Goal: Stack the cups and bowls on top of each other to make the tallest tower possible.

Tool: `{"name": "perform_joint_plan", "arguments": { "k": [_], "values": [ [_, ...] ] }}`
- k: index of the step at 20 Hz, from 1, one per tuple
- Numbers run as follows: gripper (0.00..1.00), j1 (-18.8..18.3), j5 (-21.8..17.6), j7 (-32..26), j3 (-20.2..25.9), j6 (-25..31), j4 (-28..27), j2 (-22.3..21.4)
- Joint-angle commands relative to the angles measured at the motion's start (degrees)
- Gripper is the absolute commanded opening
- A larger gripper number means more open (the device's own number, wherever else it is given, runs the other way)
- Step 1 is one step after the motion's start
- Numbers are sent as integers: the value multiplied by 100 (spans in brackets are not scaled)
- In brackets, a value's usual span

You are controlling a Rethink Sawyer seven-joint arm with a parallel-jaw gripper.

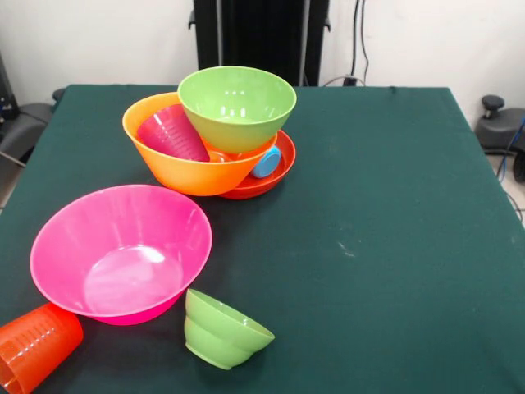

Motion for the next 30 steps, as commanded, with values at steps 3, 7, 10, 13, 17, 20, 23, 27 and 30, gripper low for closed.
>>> {"name": "perform_joint_plan", "arguments": {
  "k": [3,7,10,13,17,20,23,27,30],
  "values": [
    [0,-615,-158,-1754,884,273,1460,-413],
    [0,-755,-408,-1682,1068,76,1553,-243],
    [0,-863,-620,-1672,1173,-122,1676,-134],
    [0,-958,-882,-1692,1266,-265,1787,-10],
    [0,-1108,-1219,-1687,1435,-499,1956,123],
    [0,-1166,-1474,-1639,1488,-628,2001,274],
    [0,-1199,-1673,-1561,1533,-728,2011,412],
    [0,-1262,-1946,-1465,1579,-877,2060,593],
    [0,-1292,-2129,-1429,1580,-953,2060,732]
  ]
}}
